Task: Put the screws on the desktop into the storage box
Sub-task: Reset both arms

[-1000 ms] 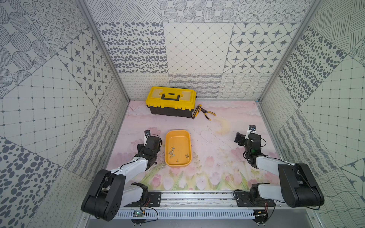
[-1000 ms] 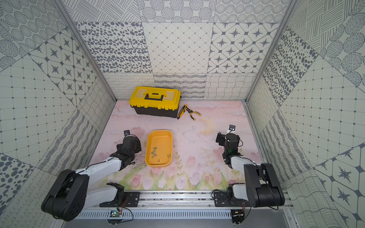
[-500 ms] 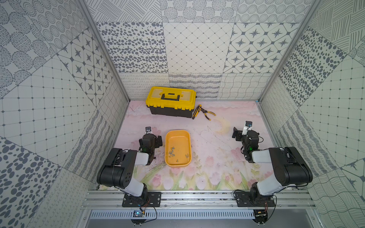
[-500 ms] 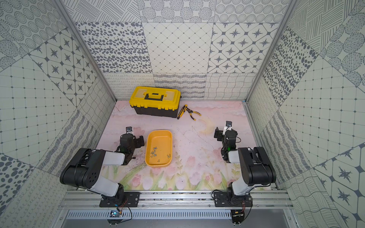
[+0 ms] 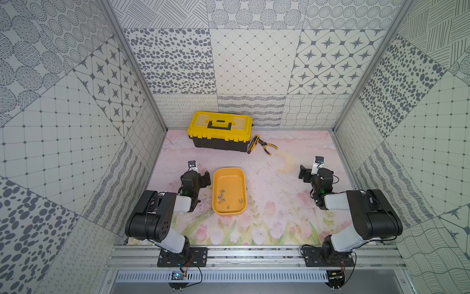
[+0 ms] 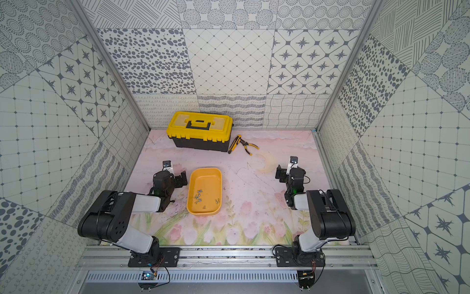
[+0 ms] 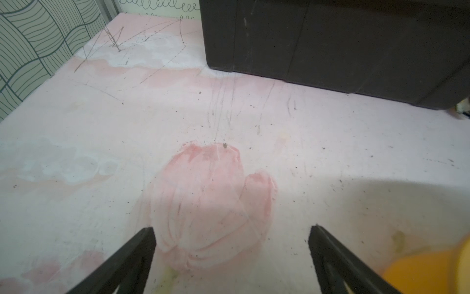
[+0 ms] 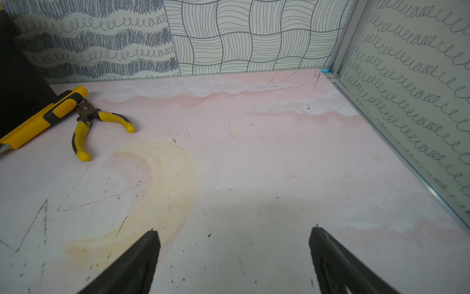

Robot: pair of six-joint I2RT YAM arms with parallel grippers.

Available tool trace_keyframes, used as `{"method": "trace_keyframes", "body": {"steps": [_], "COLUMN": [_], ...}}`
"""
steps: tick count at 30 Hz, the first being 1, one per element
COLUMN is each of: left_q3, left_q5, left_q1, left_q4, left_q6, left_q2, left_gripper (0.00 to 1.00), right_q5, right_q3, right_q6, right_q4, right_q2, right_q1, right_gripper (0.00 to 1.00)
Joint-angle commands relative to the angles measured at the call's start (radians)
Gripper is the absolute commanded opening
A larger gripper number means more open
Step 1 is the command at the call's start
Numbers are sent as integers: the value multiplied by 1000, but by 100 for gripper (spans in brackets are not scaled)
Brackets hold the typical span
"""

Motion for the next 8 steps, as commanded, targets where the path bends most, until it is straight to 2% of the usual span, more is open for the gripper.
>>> {"method": "trace_keyframes", "body": {"steps": [1,8], "left_q3": [9,9], "left_q5": [34,34], "left_q1": [6,6], "left_q4": [65,60], "left_q6": [17,16], "left_q2": [1,0], "left_gripper": [99,99], "right_q5": [-36,-58], "right_q3": [21,20], "right_q6": [-25,-26], "right_q4": [7,8], "right_q2": [-8,-8], "right_q1": [0,-3], "right_gripper": [97,97]}}
